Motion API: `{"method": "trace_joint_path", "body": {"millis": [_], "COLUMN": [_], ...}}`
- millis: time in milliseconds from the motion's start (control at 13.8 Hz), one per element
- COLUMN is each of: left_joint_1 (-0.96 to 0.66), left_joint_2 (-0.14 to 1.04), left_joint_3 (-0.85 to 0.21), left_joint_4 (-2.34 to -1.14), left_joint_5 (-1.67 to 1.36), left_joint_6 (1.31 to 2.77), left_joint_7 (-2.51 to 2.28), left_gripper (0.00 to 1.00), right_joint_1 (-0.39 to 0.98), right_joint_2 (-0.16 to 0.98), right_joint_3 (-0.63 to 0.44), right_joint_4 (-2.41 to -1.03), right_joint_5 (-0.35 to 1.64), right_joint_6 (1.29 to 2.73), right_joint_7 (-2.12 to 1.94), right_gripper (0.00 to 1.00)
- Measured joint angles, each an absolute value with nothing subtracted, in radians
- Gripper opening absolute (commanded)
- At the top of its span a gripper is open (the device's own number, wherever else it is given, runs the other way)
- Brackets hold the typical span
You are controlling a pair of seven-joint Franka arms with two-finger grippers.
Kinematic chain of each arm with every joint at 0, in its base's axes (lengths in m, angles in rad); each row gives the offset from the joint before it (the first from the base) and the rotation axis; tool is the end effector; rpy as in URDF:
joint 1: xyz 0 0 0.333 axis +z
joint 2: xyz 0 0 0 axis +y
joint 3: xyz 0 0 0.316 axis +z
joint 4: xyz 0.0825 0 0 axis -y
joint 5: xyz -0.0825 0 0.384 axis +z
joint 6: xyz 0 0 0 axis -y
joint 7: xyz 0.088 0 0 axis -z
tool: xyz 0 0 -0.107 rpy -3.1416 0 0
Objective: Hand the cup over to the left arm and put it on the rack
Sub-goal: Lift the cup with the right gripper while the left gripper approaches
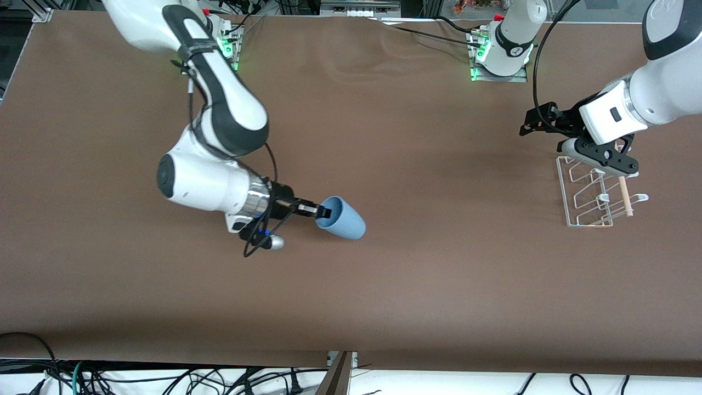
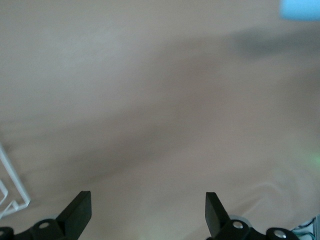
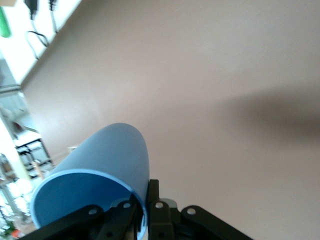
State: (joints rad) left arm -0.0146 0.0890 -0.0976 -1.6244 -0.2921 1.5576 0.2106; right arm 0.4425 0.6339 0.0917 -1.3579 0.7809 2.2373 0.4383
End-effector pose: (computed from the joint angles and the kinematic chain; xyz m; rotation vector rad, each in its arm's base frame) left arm 0.5661 -0.0930 0.5532 2.7946 -0.4282 -0.1989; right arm 0.6455 0.3874 0.3851 -2.3587 0.4224 0.1662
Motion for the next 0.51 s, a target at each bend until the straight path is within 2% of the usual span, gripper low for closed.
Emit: {"method": "trace_joint_path", "body": {"millis": [218, 508], "left_joint_1": [-0.016, -0.023], "left_joint_2": [0.132, 0.174], "left_joint_3": [-0.110, -0.154], "left_joint_4": [-1.596, -1.593], "left_joint_5": [-0.362, -0.442], "left_joint_6": [1.617, 1.695], "left_joint_7": [0.395, 0.636], "left_gripper": [1.00, 1.00], "right_joint_1": [0.519, 0.533], "right_joint_2": [0.644, 0.657], "right_joint_3": [0.095, 0.165], "right_joint_4": [-1.324, -1.272], "right_joint_5": [0.798, 0.803], "right_joint_6": [2.273, 2.280], "right_joint_7": [0.490, 0.598], "right_gripper": [0.00, 0.00]}}
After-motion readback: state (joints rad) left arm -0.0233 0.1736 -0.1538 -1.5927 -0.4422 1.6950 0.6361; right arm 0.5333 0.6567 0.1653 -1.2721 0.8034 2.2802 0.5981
